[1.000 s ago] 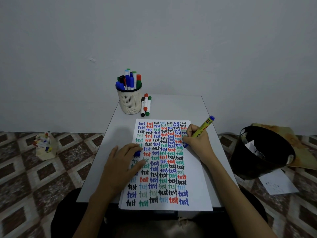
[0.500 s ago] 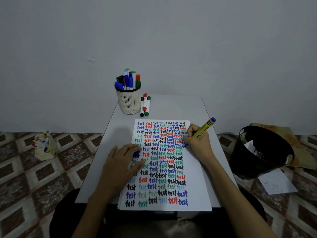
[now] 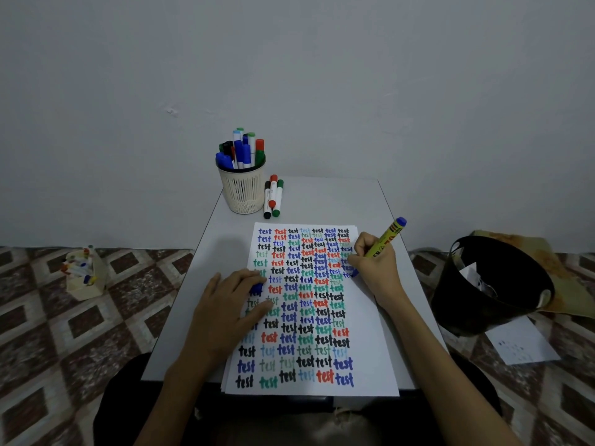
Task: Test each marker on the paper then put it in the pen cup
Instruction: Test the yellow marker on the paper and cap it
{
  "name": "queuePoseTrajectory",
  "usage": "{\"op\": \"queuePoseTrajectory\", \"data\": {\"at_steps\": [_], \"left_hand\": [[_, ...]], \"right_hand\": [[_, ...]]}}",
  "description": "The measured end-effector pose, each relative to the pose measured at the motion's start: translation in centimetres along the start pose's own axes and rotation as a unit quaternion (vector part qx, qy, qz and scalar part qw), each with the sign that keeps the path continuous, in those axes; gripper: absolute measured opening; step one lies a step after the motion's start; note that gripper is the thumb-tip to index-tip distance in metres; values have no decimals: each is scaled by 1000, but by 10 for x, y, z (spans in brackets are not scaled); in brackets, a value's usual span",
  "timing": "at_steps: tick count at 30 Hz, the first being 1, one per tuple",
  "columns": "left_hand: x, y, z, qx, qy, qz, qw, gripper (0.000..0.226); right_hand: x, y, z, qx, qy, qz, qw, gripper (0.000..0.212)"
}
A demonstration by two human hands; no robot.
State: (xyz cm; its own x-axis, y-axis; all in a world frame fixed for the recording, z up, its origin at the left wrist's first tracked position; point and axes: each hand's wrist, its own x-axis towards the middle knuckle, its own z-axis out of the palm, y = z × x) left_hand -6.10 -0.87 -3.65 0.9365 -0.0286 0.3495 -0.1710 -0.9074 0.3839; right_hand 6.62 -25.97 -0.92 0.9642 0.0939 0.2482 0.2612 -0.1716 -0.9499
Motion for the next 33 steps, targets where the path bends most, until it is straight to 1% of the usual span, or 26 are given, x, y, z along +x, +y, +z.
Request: {"op": "queuePoseTrajectory", "data": {"at_steps": [2,7,10,14,18,25,27,29,31,33], "left_hand": [[0,0,0,0,0,-1,1000,63],[0,1,-1,-3,-3,-3,1000,63],[0,1,-1,-2,-4,-2,1000,63],[0,2,-2,-7,-4,-4,1000,63],[0,1,-1,-6,-4,-5,1000,63],[0,0,-1,-5,-3,-2,1000,67],[0,1,-1,-6,-3,-5,1000,68],[0,2,-2,-9,-3,-5,1000,69],[-1,3,-2,-13,-4,-4,1000,69],[-2,4,-2,-24,-4,-6,1000,65]], "right_hand": [[0,-1,0,5,0,6,1000,46],[0,-1,-1,29,36,2,999,46],[-1,-2,1,10,24,-2,1000,46],[0,-1,0,26,32,-4,999,44],[-2,-1,0,12,22,-1,1000,43],[0,-3,1,16,-2,6,1000,47],[-1,-3,0,44,8,12,999,47],[0,-1,-4,106,47,15,993,44],[0,0,-8,190,92,31,977,43],[-1,-2,-9,239,114,39,964,41]]}}
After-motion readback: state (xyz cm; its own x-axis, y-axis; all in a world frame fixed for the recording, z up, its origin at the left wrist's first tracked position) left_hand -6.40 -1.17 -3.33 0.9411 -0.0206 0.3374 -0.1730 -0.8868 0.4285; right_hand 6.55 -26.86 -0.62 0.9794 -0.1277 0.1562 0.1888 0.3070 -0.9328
